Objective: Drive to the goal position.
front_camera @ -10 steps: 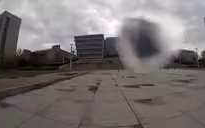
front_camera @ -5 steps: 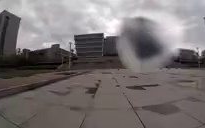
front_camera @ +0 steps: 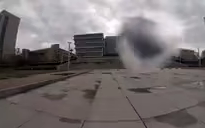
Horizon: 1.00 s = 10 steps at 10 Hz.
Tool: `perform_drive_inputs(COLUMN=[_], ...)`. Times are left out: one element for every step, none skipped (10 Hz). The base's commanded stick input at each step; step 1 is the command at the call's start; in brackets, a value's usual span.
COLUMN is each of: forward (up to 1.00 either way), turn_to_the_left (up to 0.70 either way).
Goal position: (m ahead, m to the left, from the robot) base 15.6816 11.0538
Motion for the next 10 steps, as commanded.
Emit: perform_drive_inputs(forward=[0.70, 0.70, 0.70, 0.70, 0.70, 0.70, 0.70, 0.70, 0.70, 0.70], turn_to_the_left=[0.00, 0.00, 0.00, 0.00, 0.00, 0.00, 0.00, 0.00, 0.00, 0.00])
